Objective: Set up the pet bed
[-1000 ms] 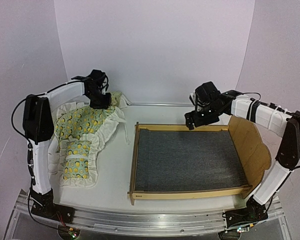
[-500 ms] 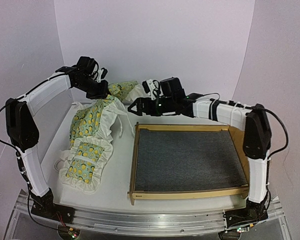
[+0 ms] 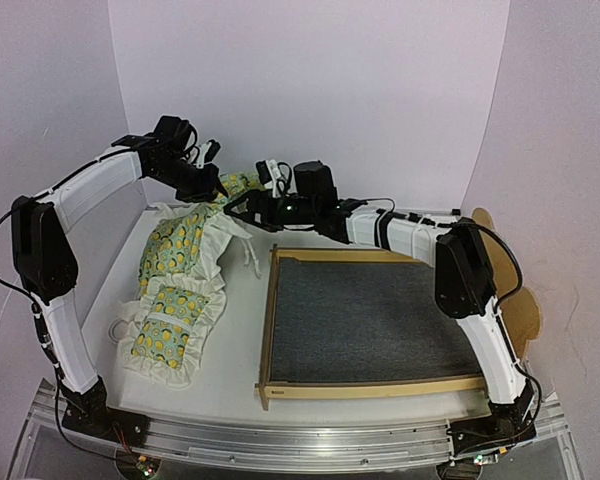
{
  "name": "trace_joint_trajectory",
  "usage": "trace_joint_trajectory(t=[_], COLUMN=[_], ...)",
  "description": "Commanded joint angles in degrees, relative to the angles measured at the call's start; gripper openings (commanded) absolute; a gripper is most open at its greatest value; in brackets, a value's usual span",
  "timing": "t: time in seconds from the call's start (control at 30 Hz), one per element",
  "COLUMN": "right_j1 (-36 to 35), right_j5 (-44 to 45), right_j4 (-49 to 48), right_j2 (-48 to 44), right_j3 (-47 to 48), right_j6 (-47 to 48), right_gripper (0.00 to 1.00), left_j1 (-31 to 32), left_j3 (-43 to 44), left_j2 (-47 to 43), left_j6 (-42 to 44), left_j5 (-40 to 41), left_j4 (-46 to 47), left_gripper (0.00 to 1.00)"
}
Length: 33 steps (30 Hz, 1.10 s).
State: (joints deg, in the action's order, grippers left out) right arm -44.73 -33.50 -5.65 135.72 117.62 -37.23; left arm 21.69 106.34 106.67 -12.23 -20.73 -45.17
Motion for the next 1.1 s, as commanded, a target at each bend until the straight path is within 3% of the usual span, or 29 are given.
trace_joint_trajectory(t=[0.0,0.03,0.1,0.13,0.2,0.33,0.43,0.6,0.77,0.97,1.07], right_j1=[-1.0,-1.1,-0.5,0.1,2.0,6.8,11.2,16.3,19.2,19.5,19.4], right_j5=[-4.9,-4.2,-0.3,2.1,4.4,12.6,15.9,16.3,15.8,16.0,16.2], right_j4=[-10.7,-10.9,-8.6,-6.3,-4.0,9.6,17.5,17.8,18.3,18.7,18.6], right_j2=[0.4,-0.8,-3.8,-5.7,-9.5,-17.2,-21.7,-28.8,-29.8,-27.1,-26.8], right_j3=[4.0,3.6,1.4,0.3,-1.7,-1.6,-3.7,-10.2,-7.8,-1.3,-0.2], right_j6=[-9.7,-11.0,-14.1,-15.8,-18.0,-17.0,-21.8,-26.3,-24.7,-22.7,-22.6], right_gripper=[0.64,0.52,0.19,0.03,0.0,0.0,0.0,0.0,0.0,0.0,0.0], left_j1=[0.2,0.2,0.2,0.1,0.0,-0.8,-0.8,-0.4,0.3,6.6,7.5], left_j3=[2.1,2.6,4.0,4.9,5.7,2.7,-2.7,-19.5,-36.8,-44.8,-45.9], left_j2=[-3.5,-3.2,-2.5,-2.2,-2.2,-5.4,-10.6,-18.9,-24.0,-21.4,-17.8], left_j6=[0.7,0.6,0.3,-0.2,-1.5,-3.5,-4.1,-7.3,-12.7,-18.5,-20.8], left_j5=[-1.3,-1.0,-0.2,0.9,5.7,11.4,15.8,12.9,5.2,-5.5,-6.7], left_j4=[1.8,1.8,1.8,1.7,1.7,1.7,2.3,8.2,21.1,38.3,42.1], left_gripper=[0.01,0.01,0.03,0.09,0.29,0.78,0.95,0.99,0.99,0.96,0.92])
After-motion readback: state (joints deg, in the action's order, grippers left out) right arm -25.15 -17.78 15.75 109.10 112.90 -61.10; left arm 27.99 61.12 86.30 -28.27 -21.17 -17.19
